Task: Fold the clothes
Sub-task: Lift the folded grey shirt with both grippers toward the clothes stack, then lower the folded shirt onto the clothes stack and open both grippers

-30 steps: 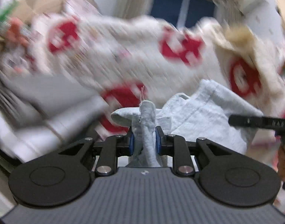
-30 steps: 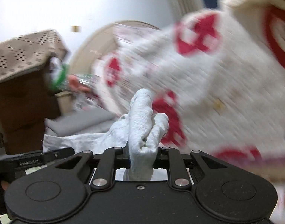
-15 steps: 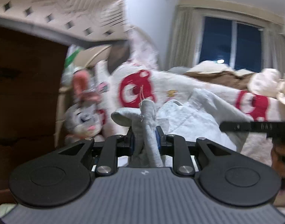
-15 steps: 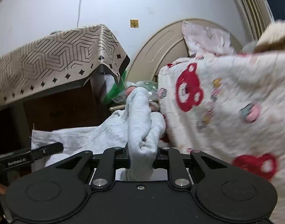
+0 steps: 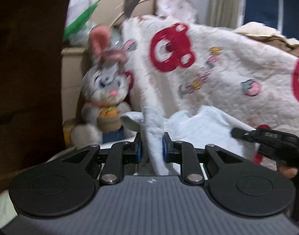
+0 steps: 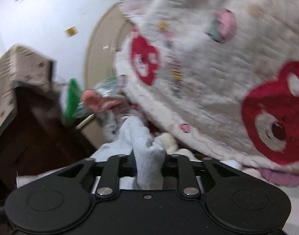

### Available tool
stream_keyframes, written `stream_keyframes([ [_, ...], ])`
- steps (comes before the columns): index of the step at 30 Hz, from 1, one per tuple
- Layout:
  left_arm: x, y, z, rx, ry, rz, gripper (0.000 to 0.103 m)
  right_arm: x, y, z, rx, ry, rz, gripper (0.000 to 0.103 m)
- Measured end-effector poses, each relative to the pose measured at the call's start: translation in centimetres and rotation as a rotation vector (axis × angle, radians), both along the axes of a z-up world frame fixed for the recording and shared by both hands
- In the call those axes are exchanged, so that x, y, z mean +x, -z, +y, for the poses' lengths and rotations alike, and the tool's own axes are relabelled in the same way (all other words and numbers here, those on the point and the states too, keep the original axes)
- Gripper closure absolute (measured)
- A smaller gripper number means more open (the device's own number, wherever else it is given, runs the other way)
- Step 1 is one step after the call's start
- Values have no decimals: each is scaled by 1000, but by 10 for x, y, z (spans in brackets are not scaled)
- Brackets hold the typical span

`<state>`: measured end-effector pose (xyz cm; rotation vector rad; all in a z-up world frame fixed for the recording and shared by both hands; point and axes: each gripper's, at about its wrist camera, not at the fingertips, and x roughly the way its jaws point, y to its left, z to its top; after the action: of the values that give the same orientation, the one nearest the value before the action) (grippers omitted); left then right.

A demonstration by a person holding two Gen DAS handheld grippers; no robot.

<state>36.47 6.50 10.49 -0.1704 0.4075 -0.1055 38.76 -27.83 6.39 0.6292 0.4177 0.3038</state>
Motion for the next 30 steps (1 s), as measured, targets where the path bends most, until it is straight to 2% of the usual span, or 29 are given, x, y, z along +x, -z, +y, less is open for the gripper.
stream_keyframes([
  [1,-2,6,1,11,-10,-3,82,3,10,-6,21,33,29,39],
  [3,-7,17,2,37,-24,-14,79,-1,29,-23,150,46,2,39],
  [4,-9,17,1,54,-22,-20,77,-4,30,-26,163,46,-6,39],
  [7,-12,11,4,40,-37,-20,75,-14,24,-31,148,43,-19,39],
  [10,-13,5,2,98,-101,-46,76,-24,17,-33,141,7,-46,39],
  [12,-11,5,-2,173,-134,-46,77,-29,16,-32,171,-55,-42,50],
  [15,-5,8,5,138,-135,11,77,-24,17,-27,172,-134,-4,68],
  [16,-5,8,8,126,-146,19,75,-22,16,-25,155,-145,-12,72],
  [17,-7,8,12,121,-171,11,71,-19,13,-23,119,-147,-29,83],
  [18,-11,6,14,131,-203,-10,71,-17,10,-21,79,-147,-46,84],
  [19,-16,4,14,151,-221,-37,75,-16,5,-17,29,-144,-67,84],
  [20,-22,2,13,166,-203,-71,75,-17,0,-13,-23,-139,-90,84],
  [21,-30,0,10,165,-149,-116,75,-16,0,-11,-35,-126,-91,84],
  [24,-51,-6,2,123,198,-228,70,-11,7,-10,-32,-81,-70,84],
  [26,-58,-4,-12,168,283,-252,68,-9,11,-9,-30,-50,-56,79],
  [28,-54,3,-25,220,319,-213,68,-6,16,-8,-28,-20,-42,71],
  [29,-48,7,-28,224,315,-178,68,-5,15,-7,-30,8,-35,61],
  [30,-41,14,-27,213,297,-127,68,-6,12,-6,-48,38,-37,60],
])
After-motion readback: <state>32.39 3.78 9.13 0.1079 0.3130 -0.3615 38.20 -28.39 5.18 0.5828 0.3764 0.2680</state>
